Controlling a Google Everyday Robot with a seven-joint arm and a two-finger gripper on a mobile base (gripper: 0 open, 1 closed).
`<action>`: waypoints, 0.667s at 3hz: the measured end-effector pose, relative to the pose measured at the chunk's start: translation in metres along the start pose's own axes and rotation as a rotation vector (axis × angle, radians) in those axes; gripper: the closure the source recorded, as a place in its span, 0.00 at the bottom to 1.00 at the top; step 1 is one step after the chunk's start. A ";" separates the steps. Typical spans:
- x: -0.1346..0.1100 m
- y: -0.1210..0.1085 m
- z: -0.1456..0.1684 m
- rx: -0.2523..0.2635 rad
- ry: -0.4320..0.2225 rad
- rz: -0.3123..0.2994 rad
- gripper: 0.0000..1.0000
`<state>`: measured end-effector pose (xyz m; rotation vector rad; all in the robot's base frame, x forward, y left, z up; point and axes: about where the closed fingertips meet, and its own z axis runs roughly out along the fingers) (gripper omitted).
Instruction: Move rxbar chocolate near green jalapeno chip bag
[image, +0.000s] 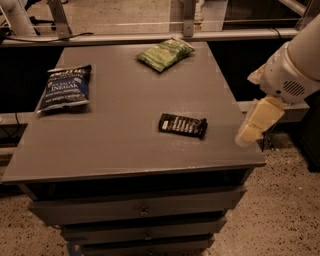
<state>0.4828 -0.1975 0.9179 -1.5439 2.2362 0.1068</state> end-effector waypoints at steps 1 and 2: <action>-0.013 -0.004 0.028 -0.026 -0.066 0.042 0.00; -0.028 0.003 0.061 -0.058 -0.149 0.088 0.00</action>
Offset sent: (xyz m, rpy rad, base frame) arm 0.0366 0.0733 -0.0763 0.3058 0.0277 -0.0584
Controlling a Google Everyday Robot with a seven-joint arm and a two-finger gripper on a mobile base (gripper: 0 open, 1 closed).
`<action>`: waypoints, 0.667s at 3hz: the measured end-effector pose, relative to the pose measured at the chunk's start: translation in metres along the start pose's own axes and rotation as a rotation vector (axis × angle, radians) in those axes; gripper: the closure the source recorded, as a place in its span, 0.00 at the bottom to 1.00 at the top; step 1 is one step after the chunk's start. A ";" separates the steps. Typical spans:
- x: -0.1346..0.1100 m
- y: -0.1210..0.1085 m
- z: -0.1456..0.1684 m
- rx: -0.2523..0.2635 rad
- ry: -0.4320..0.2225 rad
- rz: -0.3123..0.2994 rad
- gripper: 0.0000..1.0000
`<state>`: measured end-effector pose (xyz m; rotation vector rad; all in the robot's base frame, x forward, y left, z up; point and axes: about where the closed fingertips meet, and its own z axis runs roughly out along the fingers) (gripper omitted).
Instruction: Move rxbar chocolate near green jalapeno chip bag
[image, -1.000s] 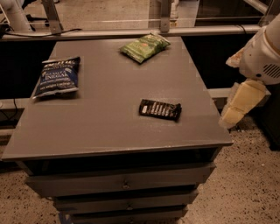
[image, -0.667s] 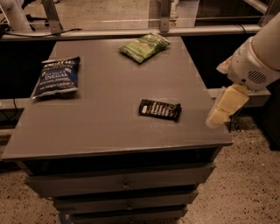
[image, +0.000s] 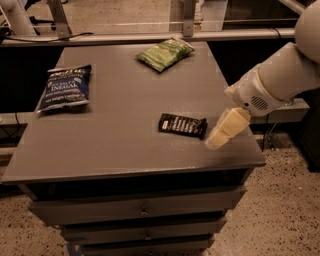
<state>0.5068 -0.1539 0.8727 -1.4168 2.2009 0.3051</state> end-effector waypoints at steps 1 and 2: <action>-0.015 0.004 0.032 -0.019 -0.074 0.016 0.00; -0.024 0.006 0.051 -0.029 -0.119 0.025 0.00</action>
Offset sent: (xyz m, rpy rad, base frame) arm 0.0261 0.0601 -0.0451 0.1816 -0.0268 -0.0014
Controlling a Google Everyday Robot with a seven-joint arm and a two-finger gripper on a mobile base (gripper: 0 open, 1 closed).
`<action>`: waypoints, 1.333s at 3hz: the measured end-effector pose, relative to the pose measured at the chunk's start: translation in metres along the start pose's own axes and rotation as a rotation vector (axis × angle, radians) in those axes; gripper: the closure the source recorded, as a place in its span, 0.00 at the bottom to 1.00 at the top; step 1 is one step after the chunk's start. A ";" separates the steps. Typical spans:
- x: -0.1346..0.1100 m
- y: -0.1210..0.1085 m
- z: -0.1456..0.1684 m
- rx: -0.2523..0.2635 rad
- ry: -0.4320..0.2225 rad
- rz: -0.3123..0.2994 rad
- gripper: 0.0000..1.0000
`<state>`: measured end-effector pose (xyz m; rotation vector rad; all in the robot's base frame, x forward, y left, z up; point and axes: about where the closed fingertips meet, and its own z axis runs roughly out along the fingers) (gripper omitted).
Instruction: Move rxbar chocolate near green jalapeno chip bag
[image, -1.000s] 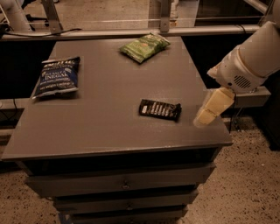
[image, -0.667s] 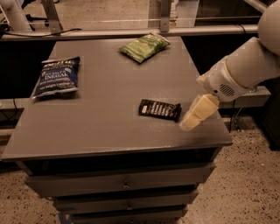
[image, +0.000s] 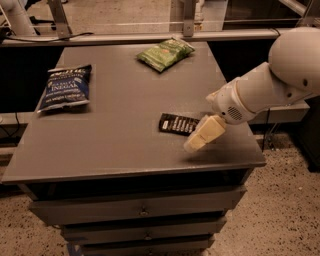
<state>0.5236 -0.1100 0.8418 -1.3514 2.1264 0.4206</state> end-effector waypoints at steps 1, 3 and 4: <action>-0.004 0.001 0.010 -0.005 -0.024 0.004 0.00; -0.007 0.002 0.018 -0.009 -0.043 0.007 0.00; -0.004 0.000 0.022 0.015 -0.048 0.001 0.18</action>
Offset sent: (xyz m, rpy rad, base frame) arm 0.0092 0.0161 -0.0141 0.0577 -0.0081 -0.0049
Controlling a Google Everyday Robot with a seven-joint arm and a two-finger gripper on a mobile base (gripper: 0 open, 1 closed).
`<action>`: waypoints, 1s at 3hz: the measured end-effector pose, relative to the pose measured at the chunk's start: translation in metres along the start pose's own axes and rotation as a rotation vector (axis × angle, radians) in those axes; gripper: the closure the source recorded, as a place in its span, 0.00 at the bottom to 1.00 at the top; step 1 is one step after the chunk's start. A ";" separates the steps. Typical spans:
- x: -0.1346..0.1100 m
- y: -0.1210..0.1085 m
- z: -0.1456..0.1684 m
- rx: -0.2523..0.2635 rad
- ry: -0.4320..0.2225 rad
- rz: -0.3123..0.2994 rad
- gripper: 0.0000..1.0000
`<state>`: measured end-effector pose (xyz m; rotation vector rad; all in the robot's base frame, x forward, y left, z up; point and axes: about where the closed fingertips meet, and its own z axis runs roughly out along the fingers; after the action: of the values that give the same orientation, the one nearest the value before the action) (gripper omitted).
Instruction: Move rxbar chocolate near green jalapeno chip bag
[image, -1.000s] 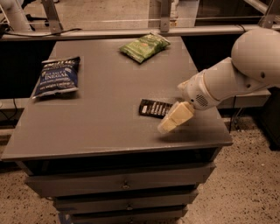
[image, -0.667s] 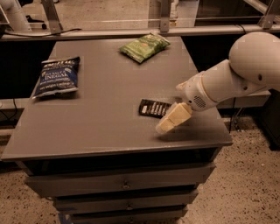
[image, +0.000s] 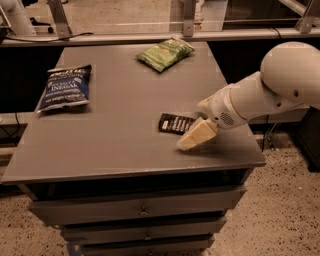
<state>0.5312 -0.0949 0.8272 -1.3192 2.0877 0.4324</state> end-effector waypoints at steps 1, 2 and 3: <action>0.004 -0.005 0.001 0.032 -0.004 0.007 0.41; 0.004 -0.012 -0.002 0.049 -0.016 0.026 0.65; 0.002 -0.020 -0.008 0.053 -0.033 0.053 0.87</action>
Offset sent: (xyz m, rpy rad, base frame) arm 0.0162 -0.0196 0.0020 0.0261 -0.0326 -0.0894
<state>0.5460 -0.1098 0.8332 -1.2208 2.0959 0.4159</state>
